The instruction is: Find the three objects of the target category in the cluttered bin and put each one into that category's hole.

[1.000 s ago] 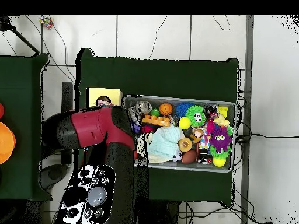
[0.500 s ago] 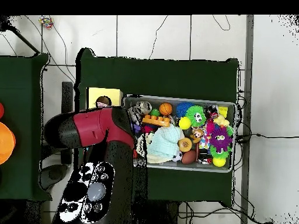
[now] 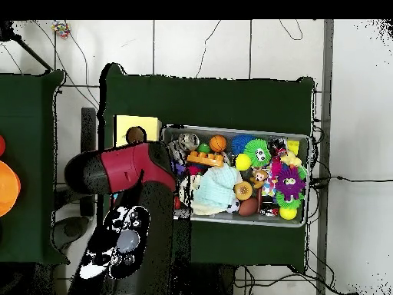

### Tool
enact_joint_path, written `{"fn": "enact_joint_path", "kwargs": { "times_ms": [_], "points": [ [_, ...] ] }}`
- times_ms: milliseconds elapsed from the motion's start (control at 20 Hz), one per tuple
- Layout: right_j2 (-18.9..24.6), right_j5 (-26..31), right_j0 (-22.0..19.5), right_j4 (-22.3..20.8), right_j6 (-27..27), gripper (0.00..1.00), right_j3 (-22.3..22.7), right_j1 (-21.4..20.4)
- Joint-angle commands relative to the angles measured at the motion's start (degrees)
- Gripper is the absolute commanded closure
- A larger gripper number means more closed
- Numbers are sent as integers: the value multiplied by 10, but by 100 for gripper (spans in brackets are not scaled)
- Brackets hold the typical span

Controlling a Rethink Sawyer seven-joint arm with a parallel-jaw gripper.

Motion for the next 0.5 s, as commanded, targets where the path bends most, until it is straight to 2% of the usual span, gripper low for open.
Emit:
{"fn": "enact_joint_path", "kwargs": {
  "times_ms": [50, 350, 500],
  "points": [
    [6, -41, 15, -32, 84, 100, 15, 50],
    [-24, -26, 41, -31, 93, 100, -5, 63],
    [-53, -27, 63, -48, 88, 100, -29, 71]
  ]
}}
